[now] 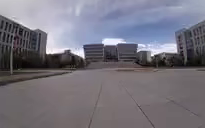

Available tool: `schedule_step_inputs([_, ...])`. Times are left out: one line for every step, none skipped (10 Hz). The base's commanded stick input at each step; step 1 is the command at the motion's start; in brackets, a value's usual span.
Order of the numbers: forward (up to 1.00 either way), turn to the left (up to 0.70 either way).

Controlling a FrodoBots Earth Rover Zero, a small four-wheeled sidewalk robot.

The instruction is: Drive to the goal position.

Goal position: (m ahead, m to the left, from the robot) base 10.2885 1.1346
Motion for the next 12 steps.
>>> schedule_step_inputs([0.85, 0.02])
schedule_step_inputs([0.85, 0.02])
schedule_step_inputs([0.85, 0.02])
schedule_step_inputs([0.85, 0.02])
schedule_step_inputs([0.85, 0.02])
schedule_step_inputs([0.85, 0.02])
schedule_step_inputs([0.85, 0.02])
schedule_step_inputs([0.85, 0.02])
schedule_step_inputs([0.85, 0.02])
schedule_step_inputs([0.85, 0.02])
schedule_step_inputs([0.85, 0.21])
schedule_step_inputs([0.85, 0.25])
